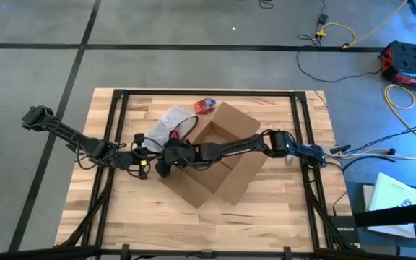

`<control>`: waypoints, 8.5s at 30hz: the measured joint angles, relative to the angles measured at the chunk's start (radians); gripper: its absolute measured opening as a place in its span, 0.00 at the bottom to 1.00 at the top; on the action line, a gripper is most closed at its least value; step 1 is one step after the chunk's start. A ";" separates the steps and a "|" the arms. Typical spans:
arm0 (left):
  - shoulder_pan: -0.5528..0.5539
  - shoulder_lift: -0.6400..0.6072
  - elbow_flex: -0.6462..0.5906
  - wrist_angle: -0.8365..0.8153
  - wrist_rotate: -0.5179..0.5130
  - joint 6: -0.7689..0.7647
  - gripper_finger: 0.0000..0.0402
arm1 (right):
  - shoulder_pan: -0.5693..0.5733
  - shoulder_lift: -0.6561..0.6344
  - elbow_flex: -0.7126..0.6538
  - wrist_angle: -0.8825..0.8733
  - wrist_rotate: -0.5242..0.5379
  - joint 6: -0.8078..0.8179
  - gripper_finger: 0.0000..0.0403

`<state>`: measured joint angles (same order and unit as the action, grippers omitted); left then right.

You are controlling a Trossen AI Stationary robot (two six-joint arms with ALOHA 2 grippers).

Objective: Unpack boxes
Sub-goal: Close the transparent zip bag, then move the transparent zip bag to the top left of the table

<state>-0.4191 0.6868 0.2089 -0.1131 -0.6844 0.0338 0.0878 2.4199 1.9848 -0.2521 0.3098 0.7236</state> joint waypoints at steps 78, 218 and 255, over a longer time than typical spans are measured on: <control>0.000 0.000 0.029 -0.015 -0.002 0.081 0.00 | -0.002 0.035 0.342 -0.598 0.126 -0.104 0.00; 0.000 -0.222 0.201 -0.170 0.012 0.079 0.00 | -0.343 -0.145 0.342 -1.051 0.079 -0.604 0.00; 0.144 -0.124 0.201 -0.201 -0.027 -0.110 0.00 | -0.390 -0.145 0.342 -0.788 -0.250 -0.674 0.00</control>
<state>-0.2755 0.5629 0.4098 -0.3144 -0.7117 -0.0765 -0.3019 2.2745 2.3264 -1.0401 0.0597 0.0492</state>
